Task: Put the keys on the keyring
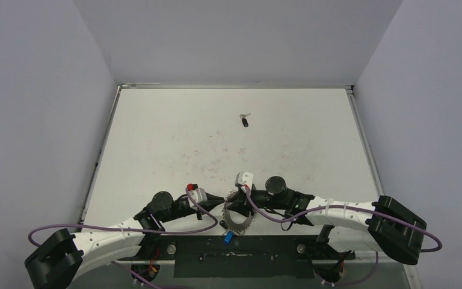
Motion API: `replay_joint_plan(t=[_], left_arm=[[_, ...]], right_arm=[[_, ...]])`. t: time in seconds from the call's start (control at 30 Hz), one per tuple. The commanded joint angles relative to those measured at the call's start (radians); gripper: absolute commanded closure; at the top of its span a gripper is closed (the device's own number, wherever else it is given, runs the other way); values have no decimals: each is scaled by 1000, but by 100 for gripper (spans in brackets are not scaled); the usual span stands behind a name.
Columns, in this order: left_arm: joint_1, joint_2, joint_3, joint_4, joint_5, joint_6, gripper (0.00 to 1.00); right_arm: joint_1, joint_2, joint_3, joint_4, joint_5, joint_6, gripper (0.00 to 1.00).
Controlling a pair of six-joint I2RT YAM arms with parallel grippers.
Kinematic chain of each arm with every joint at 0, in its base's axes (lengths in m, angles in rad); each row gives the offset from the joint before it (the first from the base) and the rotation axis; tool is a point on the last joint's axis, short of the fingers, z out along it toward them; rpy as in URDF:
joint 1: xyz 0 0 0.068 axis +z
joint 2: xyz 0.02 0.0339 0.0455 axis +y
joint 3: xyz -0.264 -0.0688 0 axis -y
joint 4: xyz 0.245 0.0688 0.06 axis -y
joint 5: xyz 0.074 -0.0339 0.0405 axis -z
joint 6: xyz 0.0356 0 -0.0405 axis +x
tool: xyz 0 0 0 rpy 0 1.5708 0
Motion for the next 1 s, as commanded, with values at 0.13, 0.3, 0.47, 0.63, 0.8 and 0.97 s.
replay_joint_plan(t=[0.13, 0.3, 0.47, 0.63, 0.8, 0.97], left_arm=[[-9, -5, 13, 65, 2, -6, 100], [-11, -8, 6, 62, -2, -31, 100], [-12, -15, 0, 52, -8, -41, 100], [-12, -18, -2, 34, -13, -49, 100], [-12, -58, 10, -58, -95, -99, 93], [-12, -127, 58, -292, -322, -287, 58]], right_arm=[[8, 20, 53, 113, 20, 13, 71], [8, 34, 62, 123, 50, 25, 75], [8, 69, 91, 93, 77, 24, 86], [7, 102, 108, 123, 56, 21, 100], [7, 109, 161, -19, 105, -16, 100], [0, 26, 118, -78, 221, 21, 88]])
